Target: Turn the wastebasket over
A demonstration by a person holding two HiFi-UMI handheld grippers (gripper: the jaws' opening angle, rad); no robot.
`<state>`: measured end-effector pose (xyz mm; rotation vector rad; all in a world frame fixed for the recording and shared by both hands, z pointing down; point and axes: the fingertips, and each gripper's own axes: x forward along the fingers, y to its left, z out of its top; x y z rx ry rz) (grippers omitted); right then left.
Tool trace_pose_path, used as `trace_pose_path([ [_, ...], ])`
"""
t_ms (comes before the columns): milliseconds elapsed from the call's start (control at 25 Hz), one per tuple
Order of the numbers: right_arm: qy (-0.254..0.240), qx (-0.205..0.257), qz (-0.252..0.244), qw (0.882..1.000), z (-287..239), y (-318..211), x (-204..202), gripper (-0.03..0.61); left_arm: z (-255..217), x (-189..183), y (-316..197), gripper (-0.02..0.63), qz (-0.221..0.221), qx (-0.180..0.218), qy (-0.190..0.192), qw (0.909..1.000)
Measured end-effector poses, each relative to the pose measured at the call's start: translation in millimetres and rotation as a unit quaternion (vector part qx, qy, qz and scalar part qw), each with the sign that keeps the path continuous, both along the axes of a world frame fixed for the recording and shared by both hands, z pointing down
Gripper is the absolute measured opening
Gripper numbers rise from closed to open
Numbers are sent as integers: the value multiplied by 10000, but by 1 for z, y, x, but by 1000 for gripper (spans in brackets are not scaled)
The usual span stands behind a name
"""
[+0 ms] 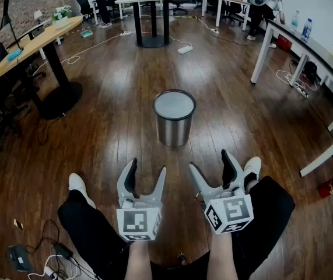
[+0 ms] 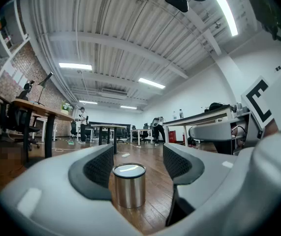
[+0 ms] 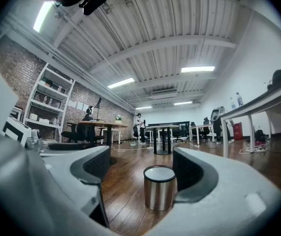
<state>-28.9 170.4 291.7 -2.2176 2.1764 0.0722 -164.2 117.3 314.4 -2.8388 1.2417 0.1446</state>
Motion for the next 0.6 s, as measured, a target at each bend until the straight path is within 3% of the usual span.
trace_pose_path([
  [280,-197,-275,-102,9994,20,-75,20,385,0,20,-73,327,-172,-98,16,9998],
  [440,-106,-453,-465,9978,36,-114,15,385,22,34,-109,324,-304,-366,42,9989],
  [600,-90,-472,-439,9979,37,-138,34,385,31,49,-139,324,-380,-530,71,9978],
])
